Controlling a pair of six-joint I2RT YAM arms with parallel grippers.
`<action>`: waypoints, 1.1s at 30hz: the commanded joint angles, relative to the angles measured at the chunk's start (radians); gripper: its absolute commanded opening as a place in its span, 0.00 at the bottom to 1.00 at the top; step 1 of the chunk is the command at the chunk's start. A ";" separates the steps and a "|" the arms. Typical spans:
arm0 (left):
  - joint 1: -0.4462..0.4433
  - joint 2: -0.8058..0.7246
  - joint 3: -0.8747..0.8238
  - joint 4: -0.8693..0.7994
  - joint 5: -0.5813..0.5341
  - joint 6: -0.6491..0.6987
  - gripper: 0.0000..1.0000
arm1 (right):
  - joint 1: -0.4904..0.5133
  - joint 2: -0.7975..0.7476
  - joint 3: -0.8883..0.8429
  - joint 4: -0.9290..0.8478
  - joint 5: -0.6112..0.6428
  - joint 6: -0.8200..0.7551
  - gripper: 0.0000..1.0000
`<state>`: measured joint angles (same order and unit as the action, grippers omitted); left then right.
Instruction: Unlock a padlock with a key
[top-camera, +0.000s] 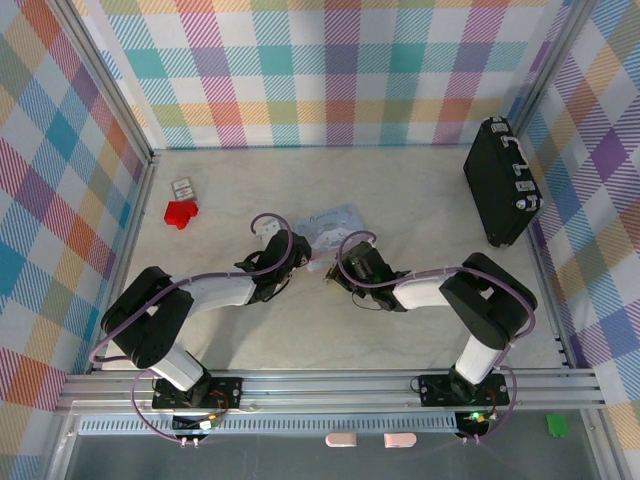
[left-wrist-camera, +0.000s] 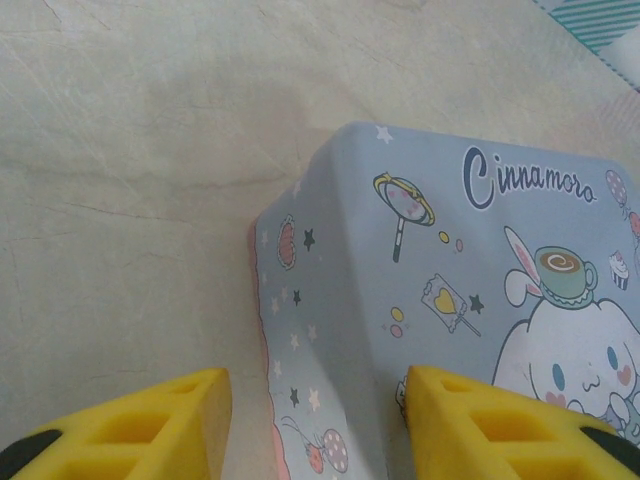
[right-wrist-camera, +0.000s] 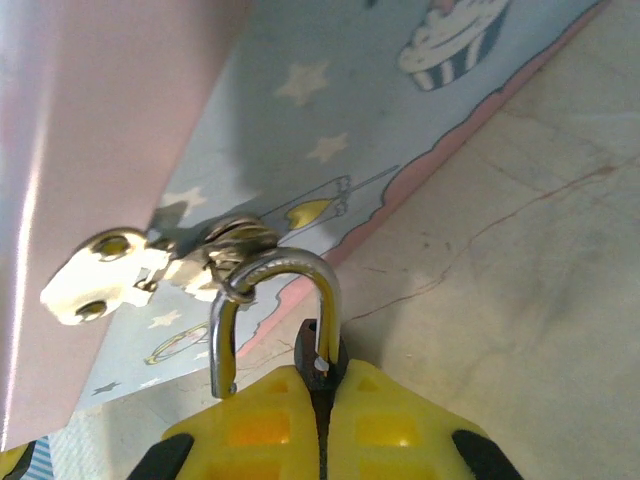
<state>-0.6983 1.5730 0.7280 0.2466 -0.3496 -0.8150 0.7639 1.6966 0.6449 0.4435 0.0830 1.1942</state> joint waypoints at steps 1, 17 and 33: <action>-0.014 0.031 -0.015 -0.050 0.035 0.022 0.49 | -0.015 -0.040 -0.033 0.037 -0.021 0.005 0.00; -0.097 -0.008 -0.025 -0.009 -0.080 -0.001 0.48 | -0.035 -0.031 -0.002 0.069 -0.039 0.007 0.00; -0.113 -0.013 0.024 -0.101 -0.103 -0.074 0.48 | -0.035 -0.066 -0.027 -0.028 0.177 0.212 0.00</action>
<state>-0.8028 1.5730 0.7326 0.2272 -0.4362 -0.8654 0.7277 1.6520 0.6163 0.4355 0.1909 1.3445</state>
